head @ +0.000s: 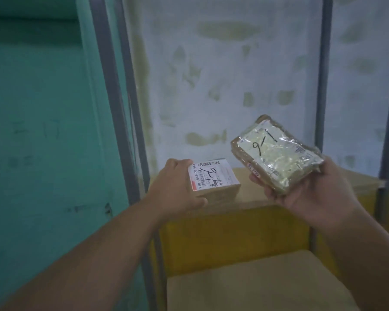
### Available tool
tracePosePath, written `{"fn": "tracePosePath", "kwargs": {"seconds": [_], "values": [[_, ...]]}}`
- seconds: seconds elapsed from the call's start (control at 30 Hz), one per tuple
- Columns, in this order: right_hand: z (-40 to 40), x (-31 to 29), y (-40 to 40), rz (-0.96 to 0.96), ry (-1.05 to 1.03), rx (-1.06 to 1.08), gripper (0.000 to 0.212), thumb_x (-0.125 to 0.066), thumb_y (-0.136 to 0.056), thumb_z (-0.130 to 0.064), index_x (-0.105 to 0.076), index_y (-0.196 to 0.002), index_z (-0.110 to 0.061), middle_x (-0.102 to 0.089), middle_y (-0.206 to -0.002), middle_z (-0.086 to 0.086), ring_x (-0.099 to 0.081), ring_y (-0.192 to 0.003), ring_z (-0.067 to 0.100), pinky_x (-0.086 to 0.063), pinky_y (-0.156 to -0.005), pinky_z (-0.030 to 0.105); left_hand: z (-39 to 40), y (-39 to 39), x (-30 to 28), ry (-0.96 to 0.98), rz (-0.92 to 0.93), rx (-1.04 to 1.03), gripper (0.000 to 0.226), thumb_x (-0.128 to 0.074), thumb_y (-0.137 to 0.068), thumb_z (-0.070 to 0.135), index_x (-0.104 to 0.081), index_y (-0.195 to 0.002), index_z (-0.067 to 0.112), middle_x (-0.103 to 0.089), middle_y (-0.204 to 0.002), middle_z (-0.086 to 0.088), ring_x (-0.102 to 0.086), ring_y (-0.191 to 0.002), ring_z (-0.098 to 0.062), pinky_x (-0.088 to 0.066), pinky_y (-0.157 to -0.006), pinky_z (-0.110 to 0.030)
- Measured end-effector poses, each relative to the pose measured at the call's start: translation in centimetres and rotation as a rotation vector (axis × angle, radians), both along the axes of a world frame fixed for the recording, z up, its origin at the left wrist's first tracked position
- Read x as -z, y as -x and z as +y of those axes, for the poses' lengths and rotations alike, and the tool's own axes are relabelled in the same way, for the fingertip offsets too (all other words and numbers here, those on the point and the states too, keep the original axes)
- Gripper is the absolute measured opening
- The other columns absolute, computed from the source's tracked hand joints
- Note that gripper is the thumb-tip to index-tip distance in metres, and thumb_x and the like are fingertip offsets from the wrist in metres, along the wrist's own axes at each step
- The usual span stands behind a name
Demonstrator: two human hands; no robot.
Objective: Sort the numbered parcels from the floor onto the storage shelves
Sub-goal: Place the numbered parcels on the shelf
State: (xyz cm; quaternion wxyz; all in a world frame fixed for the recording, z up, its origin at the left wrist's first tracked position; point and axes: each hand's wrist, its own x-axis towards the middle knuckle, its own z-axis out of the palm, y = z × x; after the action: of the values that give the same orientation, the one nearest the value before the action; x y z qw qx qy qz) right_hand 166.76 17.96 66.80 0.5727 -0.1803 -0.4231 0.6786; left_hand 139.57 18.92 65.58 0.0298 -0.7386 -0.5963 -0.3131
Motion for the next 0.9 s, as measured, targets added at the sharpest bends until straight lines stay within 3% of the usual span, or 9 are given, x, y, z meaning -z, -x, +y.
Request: {"fn": "tracePosePath", "kwargs": {"seconds": [0.2, 0.43, 0.7, 0.83, 0.9], "values": [[6.1, -1.3, -0.1, -0.078, 0.033, -0.029, 0.054, -0.033, -0.097, -0.050, -0.056, -0.137, -0.022, -0.064, -0.131, 0.018, -0.062, -0.114, 0.047, -0.052, -0.074, 0.037, 7.3, 0.8, -3.8, 0.136, -0.054, 0.003, 0.104, -0.087, -0.069, 0.045, -0.030, -0.153, 0.021, -0.036, -0.141, 0.001, -0.046, -0.109, -0.012, -0.039, -0.087, -0.028], [13.6, -0.8, 0.2, -0.240, 0.128, -0.096, 0.055, -0.032, -0.096, -0.051, -0.059, -0.134, -0.020, -0.065, -0.129, 0.019, -0.063, -0.107, 0.049, -0.046, -0.074, 0.038, 11.8, 1.9, -3.5, 0.290, -0.014, -0.097, 0.099, -0.089, -0.058, 0.049, -0.045, -0.143, 0.025, -0.051, -0.130, 0.001, -0.059, -0.109, -0.019, -0.052, -0.095, -0.040], [20.0, -1.5, -1.0, -0.352, 0.142, -0.273, 0.055, -0.035, -0.095, -0.051, -0.061, -0.133, -0.021, -0.065, -0.128, 0.018, -0.068, -0.094, 0.046, -0.053, -0.061, 0.034, 12.0, 1.0, -2.4, 0.397, 0.061, -0.258, 0.092, -0.083, -0.076, 0.033, -0.035, -0.153, 0.019, -0.043, -0.152, -0.003, -0.049, -0.130, -0.023, -0.044, -0.106, -0.034], [21.3, -1.3, -1.5, -0.367, 0.156, -0.351, 0.055, -0.035, -0.094, -0.052, -0.063, -0.131, -0.021, -0.067, -0.125, 0.018, -0.069, -0.093, 0.046, -0.053, -0.058, 0.033, 10.9, -1.1, -2.2, 0.297, 0.200, -0.348, 0.073, -0.067, -0.080, 0.020, -0.043, -0.149, 0.025, -0.044, -0.147, -0.001, -0.045, -0.133, -0.026, -0.042, -0.105, -0.035], [21.8, -0.9, -1.8, -0.349, 0.186, -0.403, 0.062, -0.033, -0.093, -0.061, -0.062, -0.130, -0.022, -0.066, -0.125, 0.019, -0.067, -0.097, 0.048, -0.053, -0.059, 0.034, 10.1, -3.3, -1.4, 0.154, 0.197, -0.408, 0.066, -0.063, -0.080, 0.030, -0.048, -0.144, 0.030, -0.046, -0.145, 0.003, -0.043, -0.132, -0.024, -0.040, -0.106, -0.041]]}}
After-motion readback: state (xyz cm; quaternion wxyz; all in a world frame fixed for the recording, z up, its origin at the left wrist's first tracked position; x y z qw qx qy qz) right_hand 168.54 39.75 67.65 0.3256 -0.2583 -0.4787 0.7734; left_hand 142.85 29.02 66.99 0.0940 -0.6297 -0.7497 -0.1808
